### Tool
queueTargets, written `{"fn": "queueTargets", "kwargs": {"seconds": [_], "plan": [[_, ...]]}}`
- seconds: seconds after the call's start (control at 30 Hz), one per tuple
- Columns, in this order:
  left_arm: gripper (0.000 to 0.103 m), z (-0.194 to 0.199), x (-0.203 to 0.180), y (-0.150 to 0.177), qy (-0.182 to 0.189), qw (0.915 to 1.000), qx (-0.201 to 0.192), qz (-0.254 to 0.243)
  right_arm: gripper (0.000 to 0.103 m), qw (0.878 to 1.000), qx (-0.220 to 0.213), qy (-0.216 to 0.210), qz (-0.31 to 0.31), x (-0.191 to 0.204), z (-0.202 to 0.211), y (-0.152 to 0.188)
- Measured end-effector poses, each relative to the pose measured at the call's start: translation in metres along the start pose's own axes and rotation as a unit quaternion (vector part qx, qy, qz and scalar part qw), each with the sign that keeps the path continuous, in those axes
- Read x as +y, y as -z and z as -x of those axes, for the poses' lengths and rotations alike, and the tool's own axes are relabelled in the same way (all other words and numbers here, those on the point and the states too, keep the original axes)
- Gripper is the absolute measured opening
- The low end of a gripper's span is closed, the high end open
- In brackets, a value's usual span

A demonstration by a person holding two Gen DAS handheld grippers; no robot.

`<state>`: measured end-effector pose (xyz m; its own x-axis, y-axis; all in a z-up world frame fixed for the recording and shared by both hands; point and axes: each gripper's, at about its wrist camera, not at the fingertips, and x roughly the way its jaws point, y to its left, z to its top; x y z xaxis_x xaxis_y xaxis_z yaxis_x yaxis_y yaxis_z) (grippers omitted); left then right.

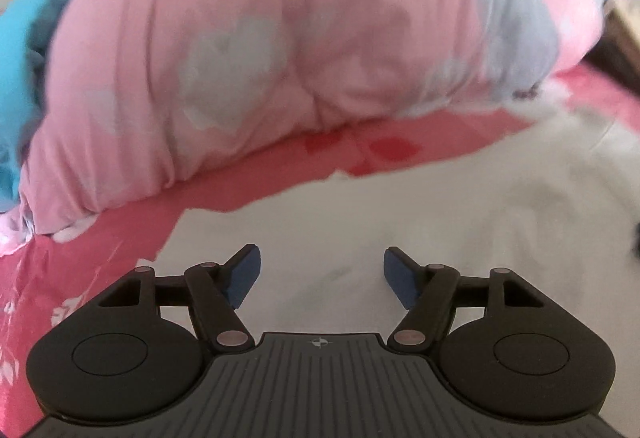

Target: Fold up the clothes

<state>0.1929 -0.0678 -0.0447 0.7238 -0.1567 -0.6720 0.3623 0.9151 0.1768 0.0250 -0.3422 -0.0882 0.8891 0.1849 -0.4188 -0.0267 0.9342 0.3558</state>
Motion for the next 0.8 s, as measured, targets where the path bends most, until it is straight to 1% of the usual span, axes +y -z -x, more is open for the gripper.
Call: {"fn": "queueTargets", "kwargs": {"seconds": [0.07, 0.13, 0.27, 0.4, 0.43, 0.47, 0.53, 0.57, 0.67, 0.73, 0.77, 0.8], "plan": [[0.069, -0.019, 0.011, -0.001, -0.016, 0.9995, 0.013, 0.022, 0.032, 1.0, -0.001, 0.0, 0.0, -0.001, 0.001, 0.001], [0.074, -0.029, 0.024, -0.004, -0.03, 0.9988, 0.012, 0.038, 0.032, 1.0, -0.001, 0.0, 0.001, 0.0, 0.001, 0.001], [0.074, -0.044, 0.043, -0.011, -0.054, 0.9967, 0.008, 0.06, 0.032, 1.0, -0.002, 0.001, 0.003, 0.0, 0.0, 0.001], [0.071, -0.033, 0.047, -0.016, -0.071, 0.9945, -0.012, 0.076, 0.033, 1.0, -0.003, 0.003, 0.006, 0.001, 0.0, 0.002], [0.071, -0.027, 0.046, -0.017, -0.067, 0.9945, -0.02, 0.077, 0.033, 1.0, -0.003, 0.003, 0.006, 0.001, 0.0, 0.002], [0.071, -0.018, 0.043, -0.017, -0.052, 0.9953, -0.029, 0.076, 0.033, 1.0, -0.003, 0.003, 0.006, 0.001, 0.0, 0.002], [0.074, -0.006, 0.036, -0.017, -0.005, 0.9976, -0.035, 0.059, 0.033, 1.0, -0.004, 0.003, 0.006, 0.001, 0.0, 0.001], [0.074, -0.002, 0.029, -0.016, 0.018, 0.9983, -0.033, 0.044, 0.033, 1.0, -0.004, 0.003, 0.006, 0.001, -0.001, 0.001], [0.075, -0.007, 0.007, -0.011, 0.053, 0.9986, -0.007, -0.005, 0.034, 1.0, -0.004, 0.002, 0.006, 0.002, -0.001, 0.001], [0.076, -0.022, -0.003, -0.007, 0.04, 0.999, 0.014, -0.018, 0.034, 1.0, -0.004, 0.002, 0.007, 0.001, 0.0, 0.001], [0.079, -0.029, -0.002, -0.006, 0.034, 0.9992, 0.016, -0.013, 0.034, 1.0, -0.004, 0.002, 0.006, 0.001, 0.0, 0.001], [0.086, -0.035, 0.003, -0.008, 0.029, 0.9995, 0.013, 0.002, 0.034, 1.0, -0.004, 0.002, 0.006, 0.001, 0.0, 0.002]]}}
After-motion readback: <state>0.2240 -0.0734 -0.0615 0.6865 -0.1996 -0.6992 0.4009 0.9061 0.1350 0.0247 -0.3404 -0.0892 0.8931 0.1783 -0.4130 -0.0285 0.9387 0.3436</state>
